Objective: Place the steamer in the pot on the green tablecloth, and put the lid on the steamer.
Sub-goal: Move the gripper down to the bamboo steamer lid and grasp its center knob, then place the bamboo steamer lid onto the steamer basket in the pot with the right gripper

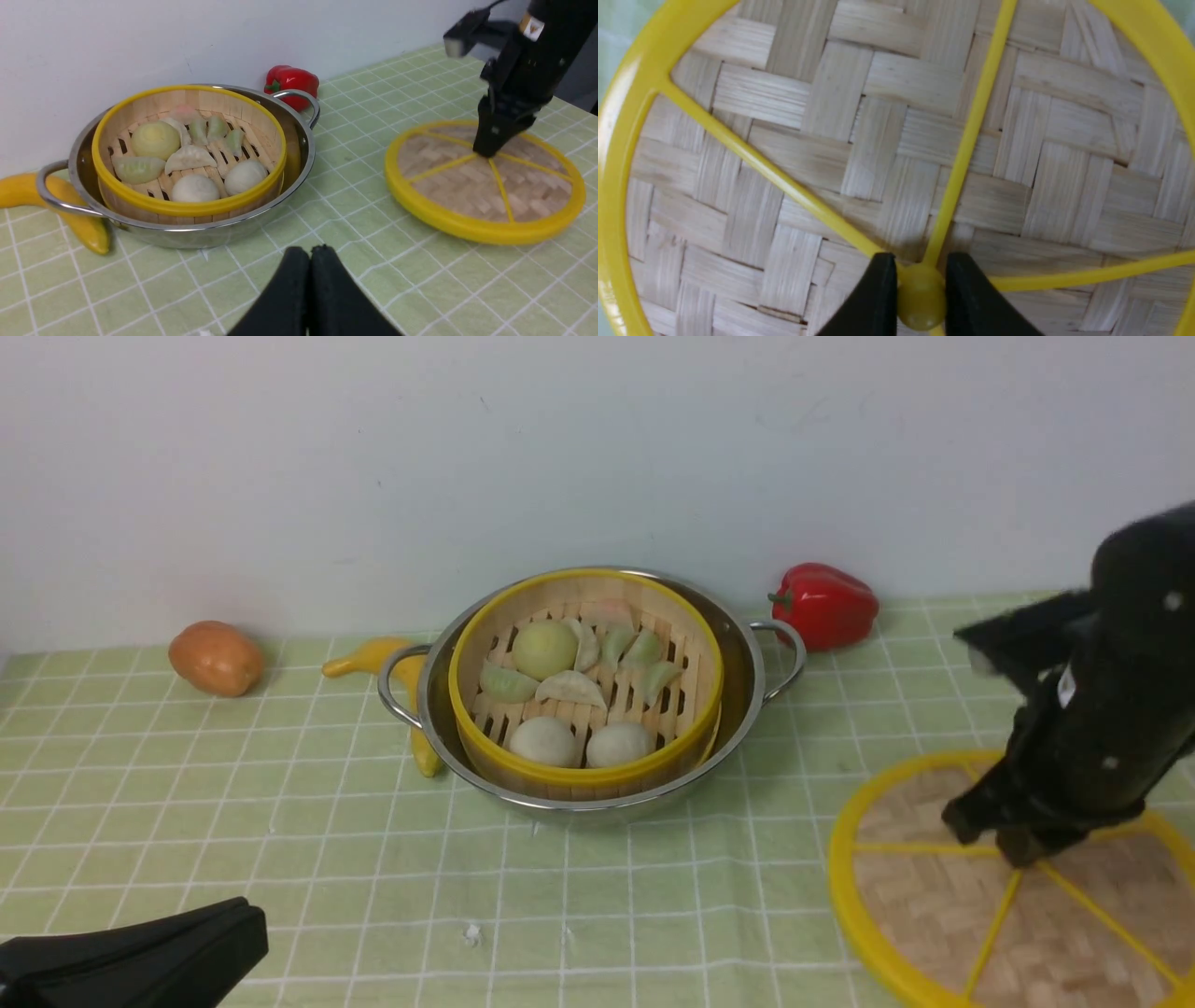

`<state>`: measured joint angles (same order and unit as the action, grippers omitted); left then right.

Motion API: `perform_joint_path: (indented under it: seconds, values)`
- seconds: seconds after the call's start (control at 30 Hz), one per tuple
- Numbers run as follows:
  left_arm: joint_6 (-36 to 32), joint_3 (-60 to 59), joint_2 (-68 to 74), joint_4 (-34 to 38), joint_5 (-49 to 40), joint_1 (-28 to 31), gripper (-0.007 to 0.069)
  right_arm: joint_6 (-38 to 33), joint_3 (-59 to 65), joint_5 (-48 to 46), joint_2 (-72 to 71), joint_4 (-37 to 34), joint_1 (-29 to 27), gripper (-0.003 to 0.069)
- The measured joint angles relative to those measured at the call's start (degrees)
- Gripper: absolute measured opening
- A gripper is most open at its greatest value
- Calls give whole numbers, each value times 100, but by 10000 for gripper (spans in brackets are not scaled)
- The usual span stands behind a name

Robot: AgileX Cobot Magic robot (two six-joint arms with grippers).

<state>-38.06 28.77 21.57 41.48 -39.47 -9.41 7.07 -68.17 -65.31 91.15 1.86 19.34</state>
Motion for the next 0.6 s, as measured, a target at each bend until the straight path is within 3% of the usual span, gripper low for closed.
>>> perform_joint_path:
  seconds: [0.3, 0.6]
  values:
    - [0, 0, 0, -7, -5, 0, -8, -285, -2042, 124, 135, -934, 112, 143]
    - [-6, 0, 0, -23, -5, 0, -8, -371, -4060, 128, 2027, -1008, 1047, 143]
